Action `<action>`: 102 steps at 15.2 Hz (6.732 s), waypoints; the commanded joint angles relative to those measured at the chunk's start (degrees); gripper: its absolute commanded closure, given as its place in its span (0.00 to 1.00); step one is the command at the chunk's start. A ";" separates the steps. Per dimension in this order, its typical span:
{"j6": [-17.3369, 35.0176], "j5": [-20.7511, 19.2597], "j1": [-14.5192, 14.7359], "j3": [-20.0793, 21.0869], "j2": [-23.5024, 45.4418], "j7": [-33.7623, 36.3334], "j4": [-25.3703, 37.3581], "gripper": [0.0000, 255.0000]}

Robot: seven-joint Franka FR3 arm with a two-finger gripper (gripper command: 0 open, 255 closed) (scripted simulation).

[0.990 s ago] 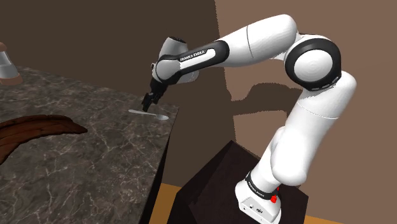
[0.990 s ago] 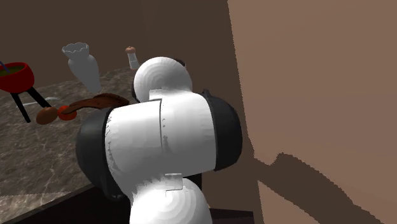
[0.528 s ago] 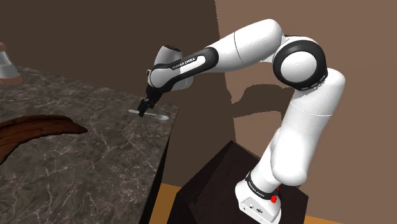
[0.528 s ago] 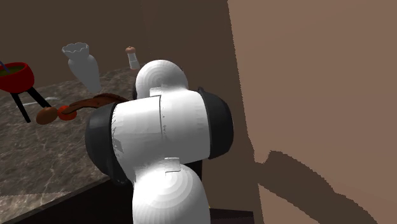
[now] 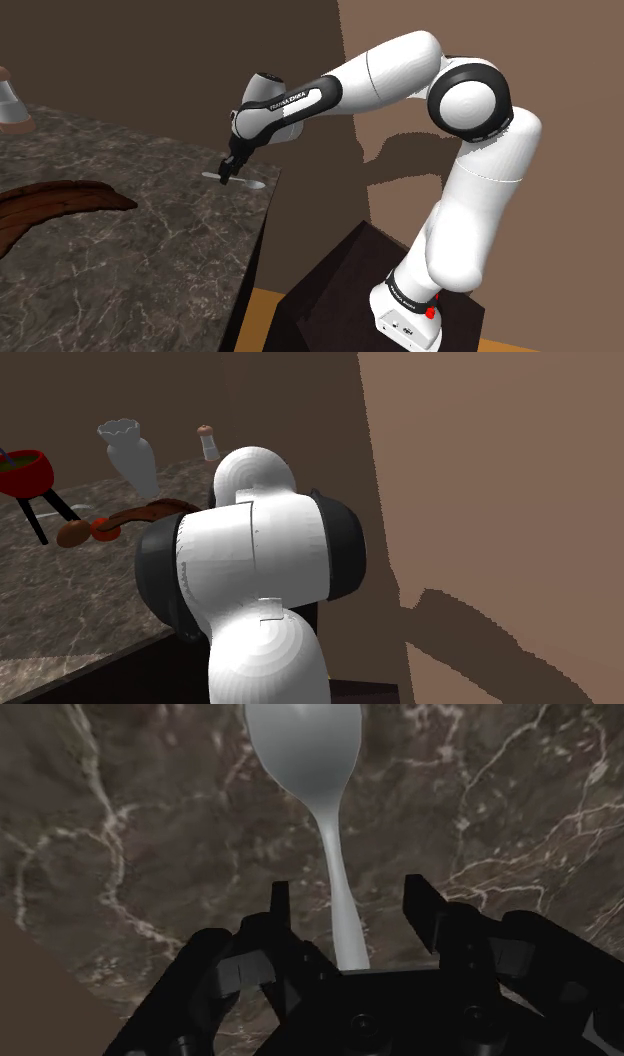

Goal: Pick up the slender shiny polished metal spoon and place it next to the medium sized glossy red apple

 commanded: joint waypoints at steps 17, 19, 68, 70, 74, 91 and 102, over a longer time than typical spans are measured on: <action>-5.38 -1.51 0.11 -0.43 -3.53 1.72 1.95 1.00; -6.75 -1.84 0.12 -0.51 -4.31 2.12 2.57 1.00; -21.27 -19.18 22.34 13.67 5.12 48.02 29.71 1.00; -22.52 -20.58 24.36 14.04 7.80 50.59 33.53 1.00; -20.99 -21.34 25.31 14.04 9.40 51.83 33.54 1.00; -9.57 -22.82 25.51 13.29 13.11 52.90 25.73 1.00; -5.26 -23.68 25.80 12.78 15.50 53.50 23.76 1.00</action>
